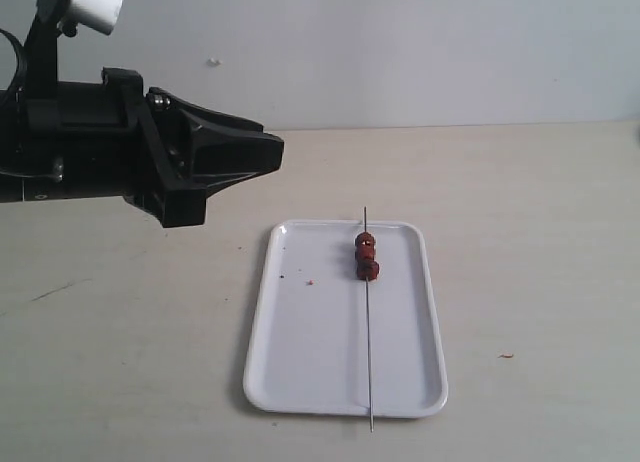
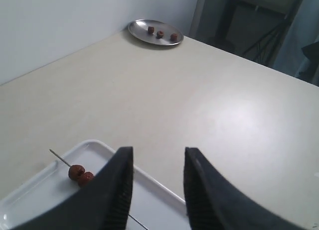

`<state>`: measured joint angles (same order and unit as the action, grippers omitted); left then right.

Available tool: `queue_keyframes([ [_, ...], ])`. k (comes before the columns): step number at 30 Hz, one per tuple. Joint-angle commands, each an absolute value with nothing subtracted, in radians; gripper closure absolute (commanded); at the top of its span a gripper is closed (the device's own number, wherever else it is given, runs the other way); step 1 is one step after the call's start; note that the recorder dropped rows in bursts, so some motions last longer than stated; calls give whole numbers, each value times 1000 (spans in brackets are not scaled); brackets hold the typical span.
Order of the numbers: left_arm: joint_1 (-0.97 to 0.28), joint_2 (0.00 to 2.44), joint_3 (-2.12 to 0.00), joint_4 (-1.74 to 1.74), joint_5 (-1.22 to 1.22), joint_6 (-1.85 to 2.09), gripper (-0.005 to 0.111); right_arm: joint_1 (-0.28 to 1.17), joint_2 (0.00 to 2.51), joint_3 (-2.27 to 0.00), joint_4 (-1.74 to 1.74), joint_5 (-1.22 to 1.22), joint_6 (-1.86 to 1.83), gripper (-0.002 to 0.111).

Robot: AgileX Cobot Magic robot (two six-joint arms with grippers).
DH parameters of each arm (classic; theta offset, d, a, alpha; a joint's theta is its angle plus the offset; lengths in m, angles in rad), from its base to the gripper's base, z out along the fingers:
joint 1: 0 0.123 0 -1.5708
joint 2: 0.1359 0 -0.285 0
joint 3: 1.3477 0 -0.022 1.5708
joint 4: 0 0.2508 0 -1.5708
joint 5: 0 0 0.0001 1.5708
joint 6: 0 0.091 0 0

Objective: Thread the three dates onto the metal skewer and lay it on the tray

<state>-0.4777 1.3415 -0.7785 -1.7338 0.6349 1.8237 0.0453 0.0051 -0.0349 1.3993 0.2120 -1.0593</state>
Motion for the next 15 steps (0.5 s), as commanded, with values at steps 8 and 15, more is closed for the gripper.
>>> queue_keyframes([
  [8,-476,1302,-776,-1720,569,1825,72,46,0,-32,1405,212,-1060,108],
  [15,-464,934,-608,-1716,93,1347,72,46,0,-32,1405,212,-1062,108],
])
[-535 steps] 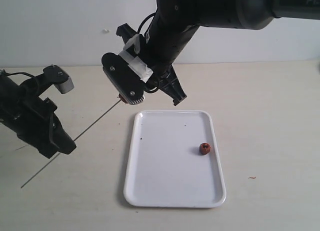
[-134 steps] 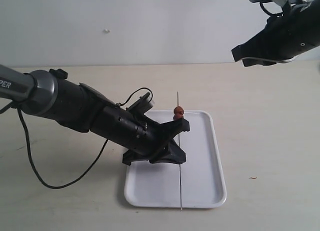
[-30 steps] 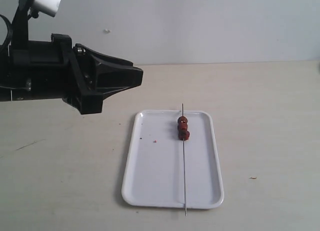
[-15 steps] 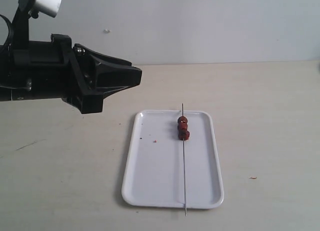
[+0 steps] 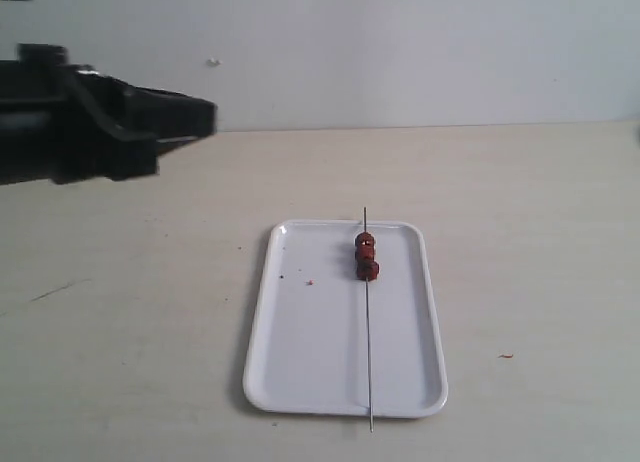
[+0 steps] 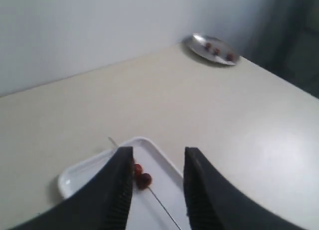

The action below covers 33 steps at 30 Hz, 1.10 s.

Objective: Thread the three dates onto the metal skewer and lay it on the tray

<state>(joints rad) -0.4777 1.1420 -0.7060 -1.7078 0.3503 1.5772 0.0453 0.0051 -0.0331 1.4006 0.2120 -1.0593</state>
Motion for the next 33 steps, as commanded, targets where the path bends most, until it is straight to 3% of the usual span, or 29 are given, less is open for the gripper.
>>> queue_keyframes([
  [1,-450,871,-570,-1716,67,1312,72,46,0,-32,1405,212,-1062,108],
  [9,-287,470,-319,-1716,71,1293,72,46,0,-32,1405,212,-1062,108],
  [23,-278,292,-195,-1669,62,1297,72,46,0,-32,1405,212,-1062,108],
  [26,-278,248,-167,-1396,111,1123,72,46,0,-32,1405,212,-1062,108],
  [33,-278,147,-113,-391,203,133,72,46,0,-32,1405,212,-1062,108],
])
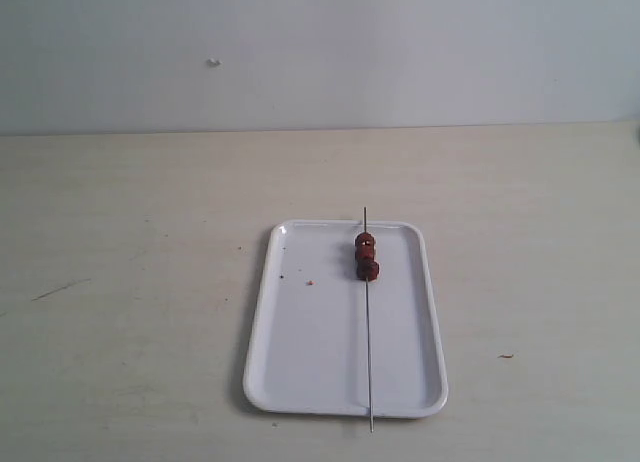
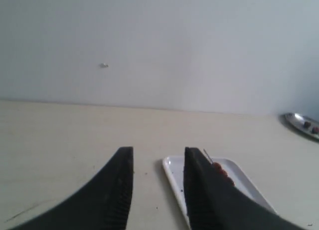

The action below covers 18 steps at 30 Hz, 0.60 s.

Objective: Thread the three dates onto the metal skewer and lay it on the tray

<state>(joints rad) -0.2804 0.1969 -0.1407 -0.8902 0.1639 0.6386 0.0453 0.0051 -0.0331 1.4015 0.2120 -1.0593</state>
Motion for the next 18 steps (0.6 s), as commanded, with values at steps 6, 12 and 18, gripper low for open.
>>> queue_keyframes([
  [6,-186,34,-53,-57,271,-161,72,46,0,-32,1405,212,-1062,108],
  [12,-38,0,0,-61,334,-195,72,46,0,-32,1405,212,-1062,108],
  [18,0,0,0,-53,362,-251,72,46,0,-32,1405,212,-1062,108],
])
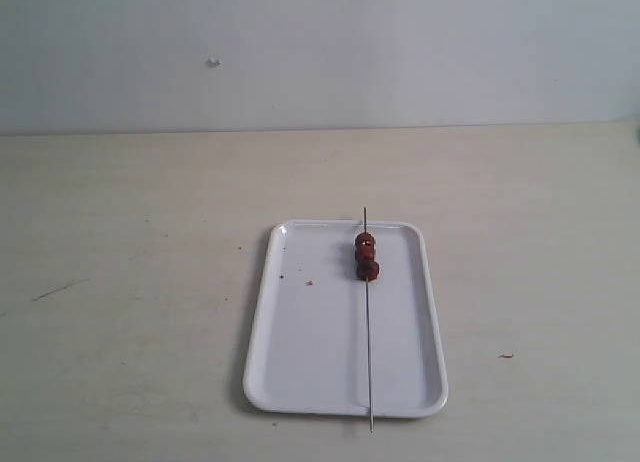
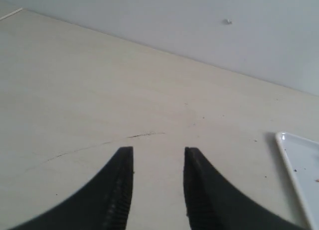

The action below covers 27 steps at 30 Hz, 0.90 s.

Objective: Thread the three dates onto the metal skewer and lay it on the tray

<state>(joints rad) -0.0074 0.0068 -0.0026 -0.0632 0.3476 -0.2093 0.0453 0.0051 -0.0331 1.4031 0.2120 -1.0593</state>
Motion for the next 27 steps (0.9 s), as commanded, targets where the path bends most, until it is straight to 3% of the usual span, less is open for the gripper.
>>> queue_keyframes([
  [1,0,0,0,-53,362,-251,72,46,0,-32,1405,212,-1062,108],
  [27,1,0,0,-10,364,-244,72,46,0,-32,1403,212,-1062,108],
])
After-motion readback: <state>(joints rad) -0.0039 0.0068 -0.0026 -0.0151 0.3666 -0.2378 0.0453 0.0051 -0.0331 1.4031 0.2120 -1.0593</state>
